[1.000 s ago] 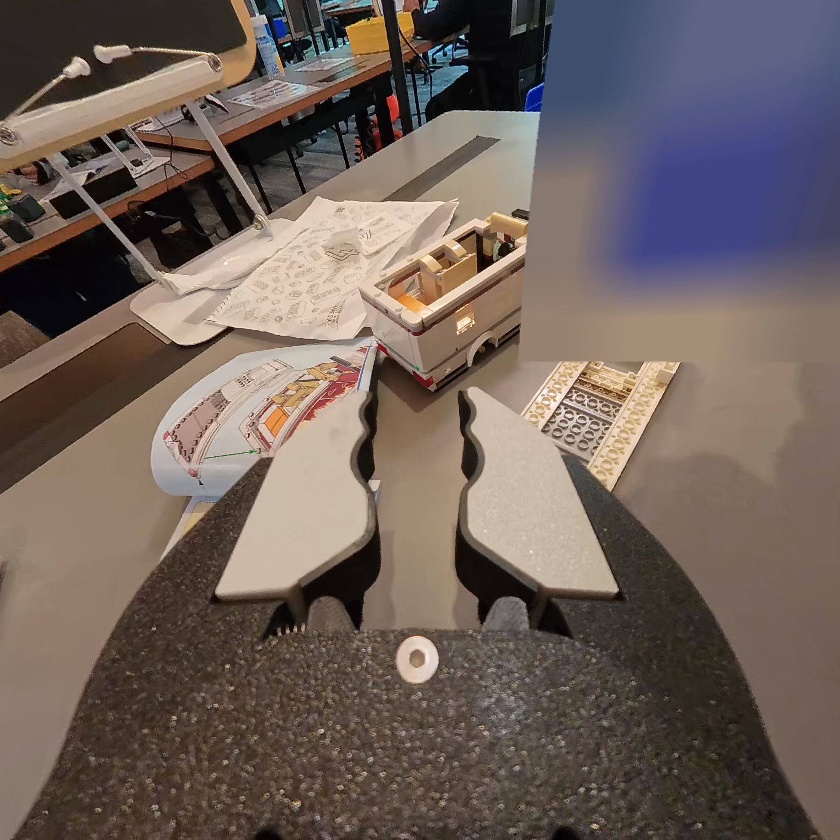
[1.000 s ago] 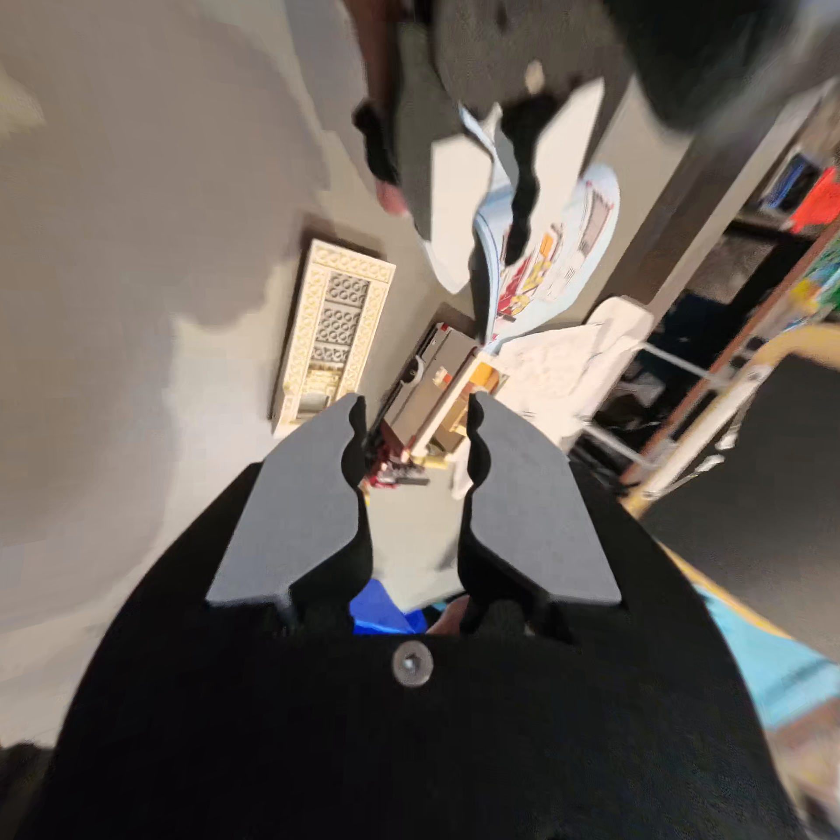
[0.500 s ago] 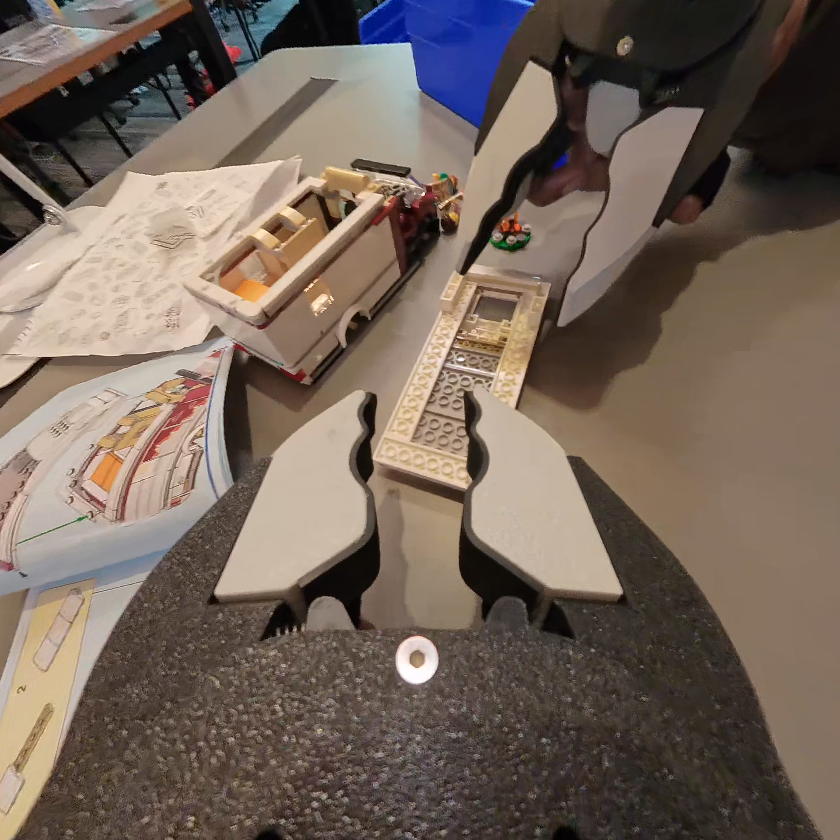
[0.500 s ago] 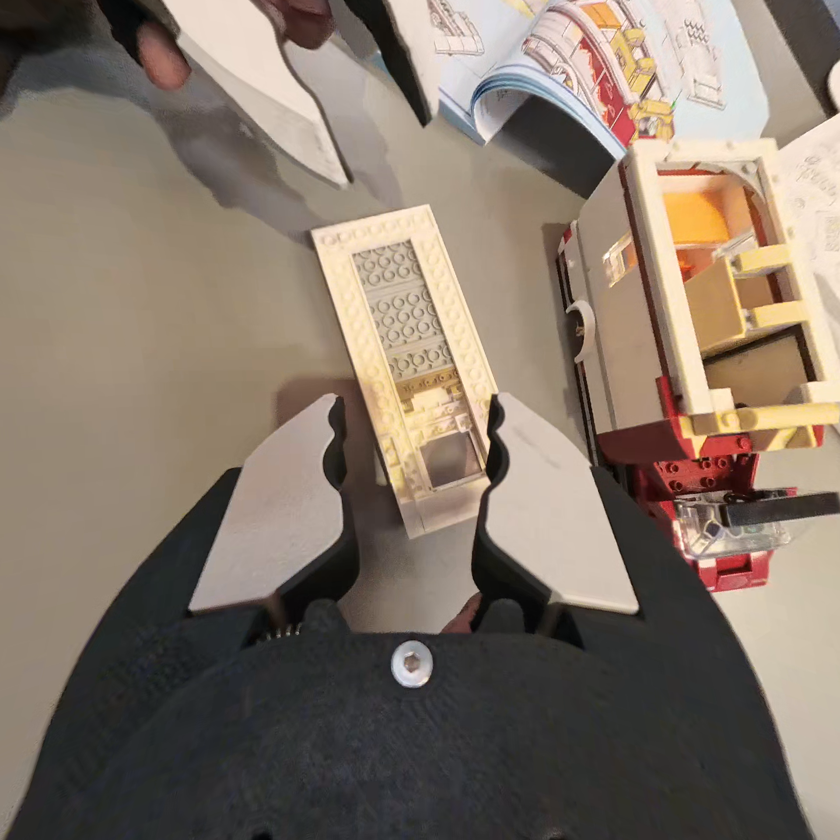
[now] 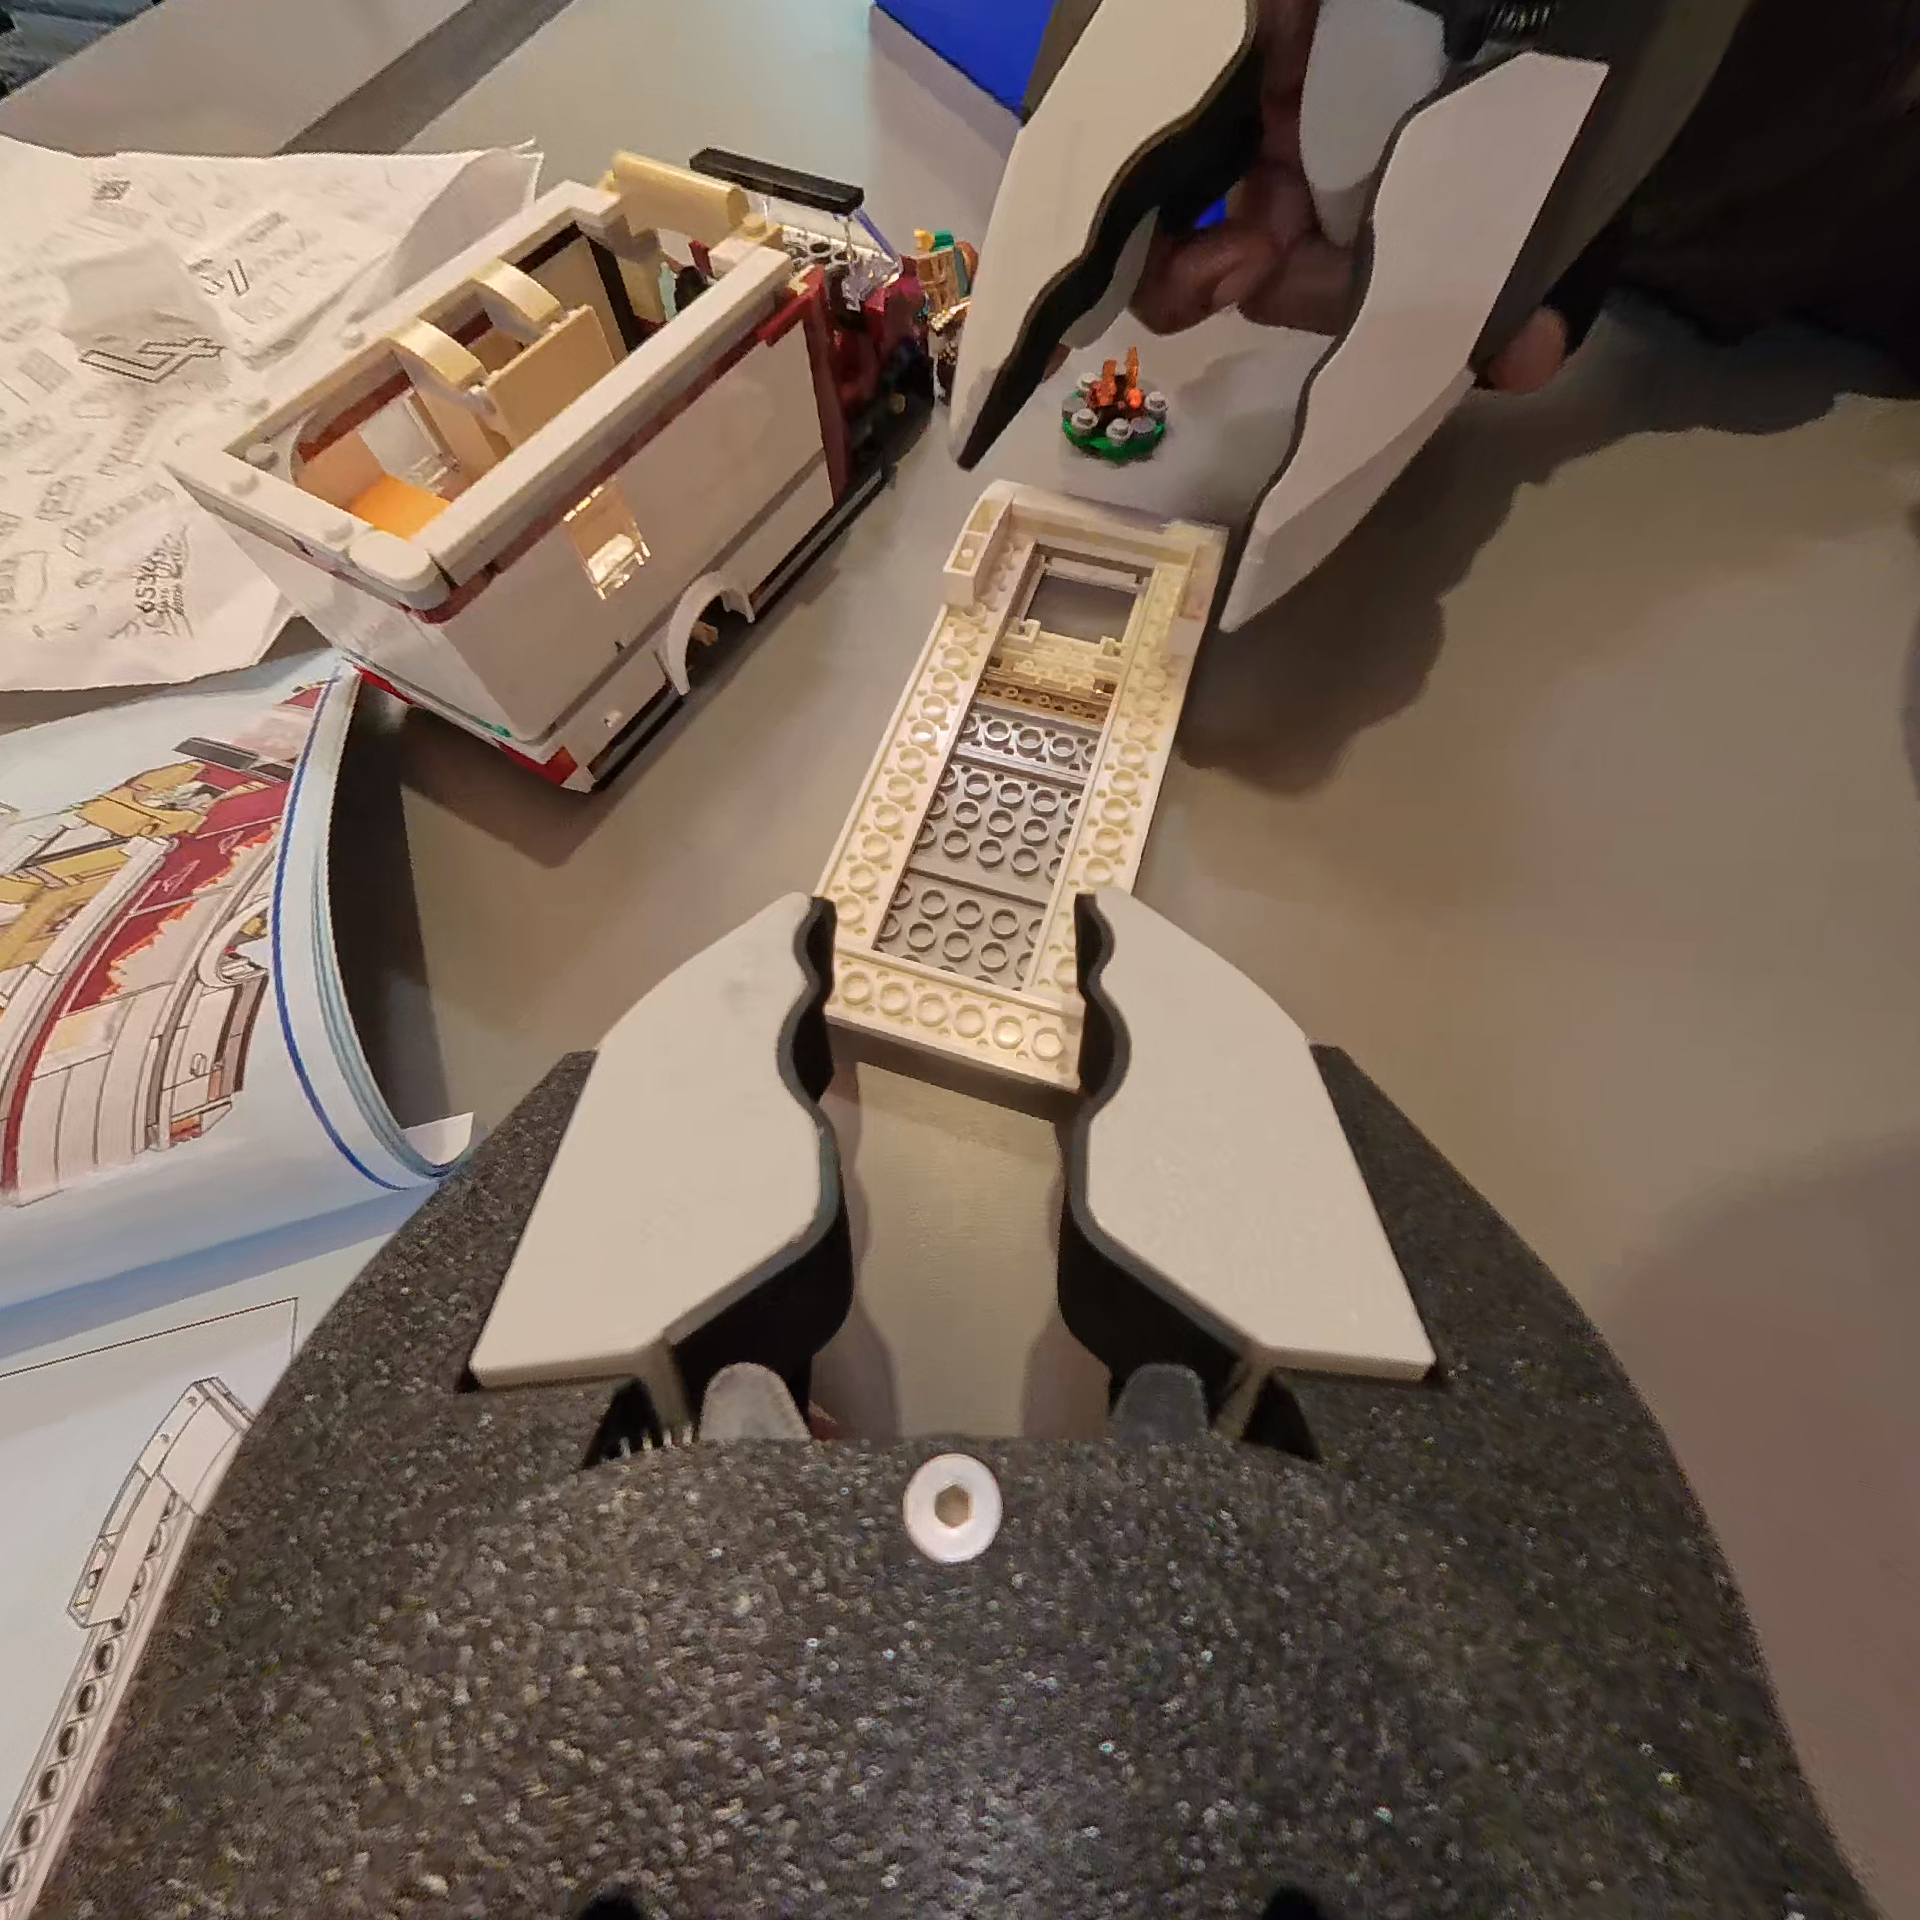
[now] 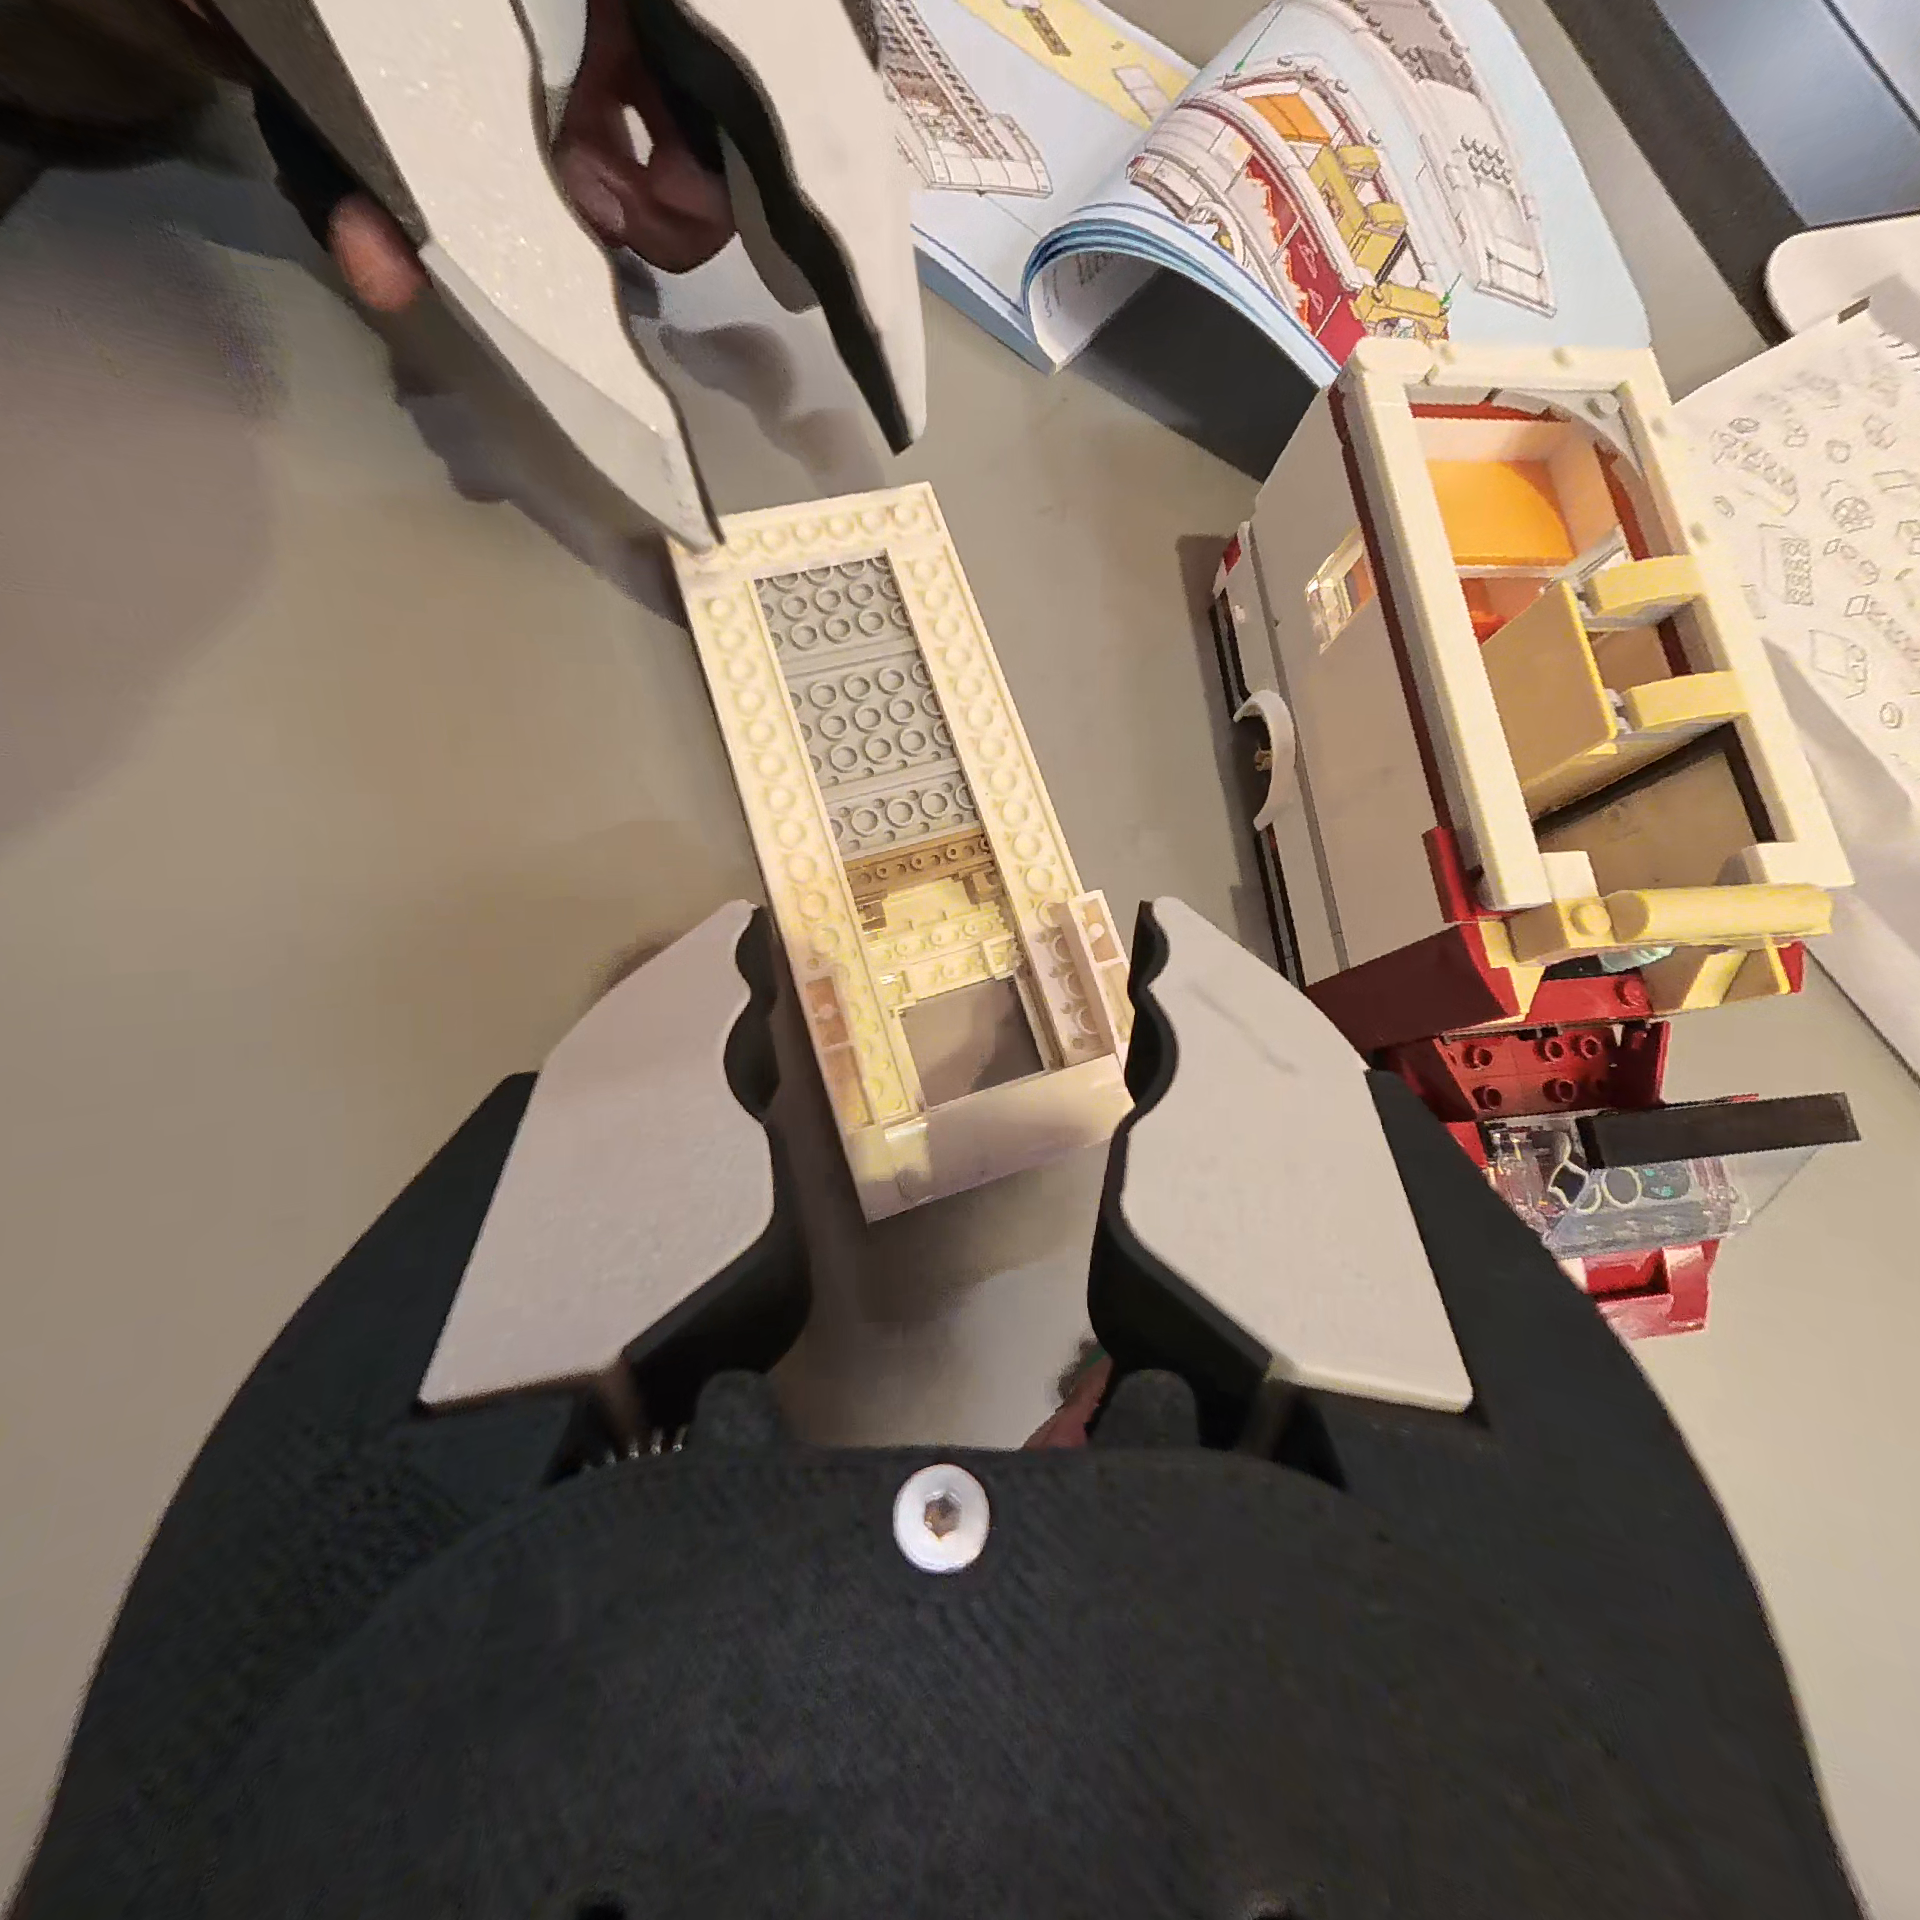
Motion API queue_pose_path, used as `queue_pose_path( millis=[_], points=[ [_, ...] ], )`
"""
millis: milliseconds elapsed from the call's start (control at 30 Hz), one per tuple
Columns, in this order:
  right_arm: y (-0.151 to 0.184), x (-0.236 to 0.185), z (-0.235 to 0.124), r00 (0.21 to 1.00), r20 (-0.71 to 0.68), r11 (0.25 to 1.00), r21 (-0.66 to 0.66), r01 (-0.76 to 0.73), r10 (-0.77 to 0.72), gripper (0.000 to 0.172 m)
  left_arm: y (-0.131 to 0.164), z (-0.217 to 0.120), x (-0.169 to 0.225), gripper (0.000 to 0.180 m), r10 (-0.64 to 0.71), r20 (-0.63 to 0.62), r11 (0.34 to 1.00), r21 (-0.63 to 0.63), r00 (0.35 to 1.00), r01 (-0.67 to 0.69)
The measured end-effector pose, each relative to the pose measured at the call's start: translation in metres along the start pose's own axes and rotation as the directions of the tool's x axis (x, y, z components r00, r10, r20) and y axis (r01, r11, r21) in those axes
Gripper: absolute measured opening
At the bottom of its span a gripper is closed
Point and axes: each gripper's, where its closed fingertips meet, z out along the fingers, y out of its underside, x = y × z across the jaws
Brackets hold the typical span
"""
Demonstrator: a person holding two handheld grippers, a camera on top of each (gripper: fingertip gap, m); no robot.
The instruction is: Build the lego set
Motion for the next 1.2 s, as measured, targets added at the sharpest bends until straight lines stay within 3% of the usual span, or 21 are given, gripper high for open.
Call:
queue_pose_path(
  millis=[1200],
  points=[
    [-0.003,0.008,0.008,0.997,-0.074,0.999,0.035,0.026,-0.023,0.067,0.006,0.004,0.008,0.046,0.018,-0.017,0.999,-0.047,1.0,-0.018]
  ],
)
